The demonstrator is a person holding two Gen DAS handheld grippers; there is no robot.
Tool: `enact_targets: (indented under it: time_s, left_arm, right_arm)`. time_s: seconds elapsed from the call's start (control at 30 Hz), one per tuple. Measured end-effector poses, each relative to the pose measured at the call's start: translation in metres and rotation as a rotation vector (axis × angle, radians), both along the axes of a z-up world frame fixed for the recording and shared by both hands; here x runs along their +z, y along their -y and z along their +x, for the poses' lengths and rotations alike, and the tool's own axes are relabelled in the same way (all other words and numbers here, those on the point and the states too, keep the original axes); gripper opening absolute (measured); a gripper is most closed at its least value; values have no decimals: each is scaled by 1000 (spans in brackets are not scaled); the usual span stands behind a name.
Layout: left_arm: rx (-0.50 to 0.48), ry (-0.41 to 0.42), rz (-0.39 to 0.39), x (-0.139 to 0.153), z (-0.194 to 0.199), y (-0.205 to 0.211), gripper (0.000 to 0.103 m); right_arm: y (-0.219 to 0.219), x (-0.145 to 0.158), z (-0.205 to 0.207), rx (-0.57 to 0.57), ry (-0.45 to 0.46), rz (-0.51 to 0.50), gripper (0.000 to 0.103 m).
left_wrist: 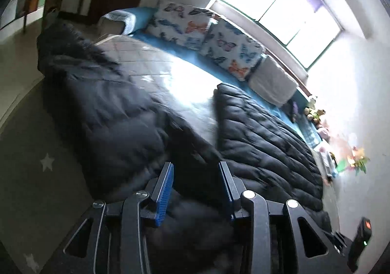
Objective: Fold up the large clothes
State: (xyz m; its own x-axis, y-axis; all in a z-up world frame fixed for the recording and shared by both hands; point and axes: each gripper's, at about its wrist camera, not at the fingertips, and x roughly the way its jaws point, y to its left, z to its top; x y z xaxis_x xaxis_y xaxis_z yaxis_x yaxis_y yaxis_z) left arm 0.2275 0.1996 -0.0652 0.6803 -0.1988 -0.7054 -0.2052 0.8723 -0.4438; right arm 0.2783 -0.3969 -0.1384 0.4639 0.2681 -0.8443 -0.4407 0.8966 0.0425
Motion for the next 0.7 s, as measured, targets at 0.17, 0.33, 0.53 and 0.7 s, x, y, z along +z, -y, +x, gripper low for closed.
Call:
enact_targets:
  time_s: [0.17,0.33,0.53,0.7]
  left_arm:
    - [-19,-52,44,-28,42,-16,40]
    - [-66,-45,53,-24,60,-15,42]
    - [140,146,55,25,14,-81,69]
    - [378,59,27,12,5,-158,70]
  right_arm:
    - [-1,-1,0,-3,-5,-3,74]
    - [-2,-2,1,-3,-9,-9,74]
    - [-2,-3,2,-1,-13,-2,77]
    - [-2,-3,1,4,-9,4,79]
